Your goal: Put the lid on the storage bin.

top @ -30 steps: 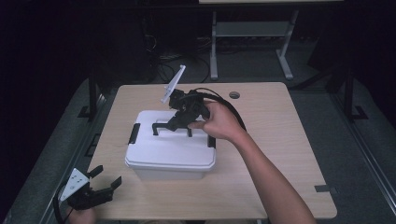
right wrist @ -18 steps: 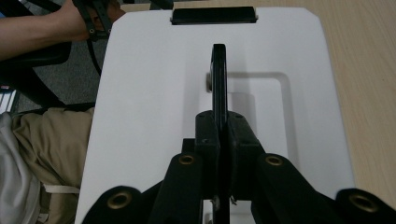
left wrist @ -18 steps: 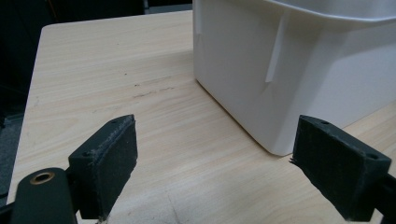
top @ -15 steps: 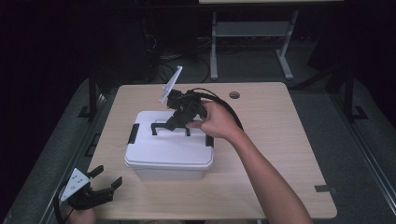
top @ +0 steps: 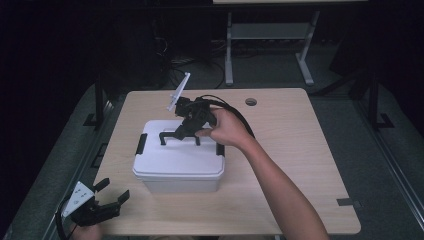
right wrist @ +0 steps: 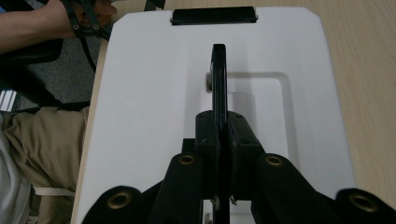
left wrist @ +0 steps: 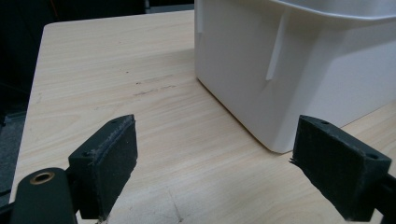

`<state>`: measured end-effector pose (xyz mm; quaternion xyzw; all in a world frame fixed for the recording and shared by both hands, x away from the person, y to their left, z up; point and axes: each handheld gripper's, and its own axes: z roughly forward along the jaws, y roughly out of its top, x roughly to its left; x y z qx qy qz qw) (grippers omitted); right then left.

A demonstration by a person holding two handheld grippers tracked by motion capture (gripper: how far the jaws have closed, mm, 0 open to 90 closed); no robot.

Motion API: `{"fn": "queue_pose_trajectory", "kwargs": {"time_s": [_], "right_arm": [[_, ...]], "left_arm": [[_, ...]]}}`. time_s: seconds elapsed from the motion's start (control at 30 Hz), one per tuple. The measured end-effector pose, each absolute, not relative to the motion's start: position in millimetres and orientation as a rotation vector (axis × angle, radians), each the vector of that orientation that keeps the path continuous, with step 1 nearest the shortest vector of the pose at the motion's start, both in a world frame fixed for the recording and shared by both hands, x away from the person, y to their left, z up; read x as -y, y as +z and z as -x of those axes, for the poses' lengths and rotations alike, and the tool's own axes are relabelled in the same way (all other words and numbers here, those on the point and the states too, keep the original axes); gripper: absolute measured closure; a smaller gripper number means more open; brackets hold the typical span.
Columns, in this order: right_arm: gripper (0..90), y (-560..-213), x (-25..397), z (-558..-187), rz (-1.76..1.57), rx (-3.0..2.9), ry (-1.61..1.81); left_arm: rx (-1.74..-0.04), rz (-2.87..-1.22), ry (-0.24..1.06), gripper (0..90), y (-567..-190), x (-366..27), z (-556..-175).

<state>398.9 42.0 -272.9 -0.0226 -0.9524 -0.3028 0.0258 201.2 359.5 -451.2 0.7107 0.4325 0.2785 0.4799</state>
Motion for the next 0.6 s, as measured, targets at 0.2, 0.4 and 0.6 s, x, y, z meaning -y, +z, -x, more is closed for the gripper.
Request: {"fn": "queue_pose_trajectory", "kwargs": {"time_s": [0.2,0.4,0.6], "right_arm": [[84.4,-276.7,-48.1,-399.5,0.05,2.941,-0.936],[84.4,-278.0,-49.0,-401.3,0.036,2.947,-0.927],[84.2,-283.0,-50.8,-404.6,0.04,2.942,-0.895]], "left_arm": [[-1.056,-1.731,0.684,13.0,-450.3,-359.6,-199.9],[-1.052,-1.737,0.684,13.0,-450.2,-359.3,-201.5],[-1.051,-1.739,0.681,13.0,-450.4,-357.7,-203.2]]}}
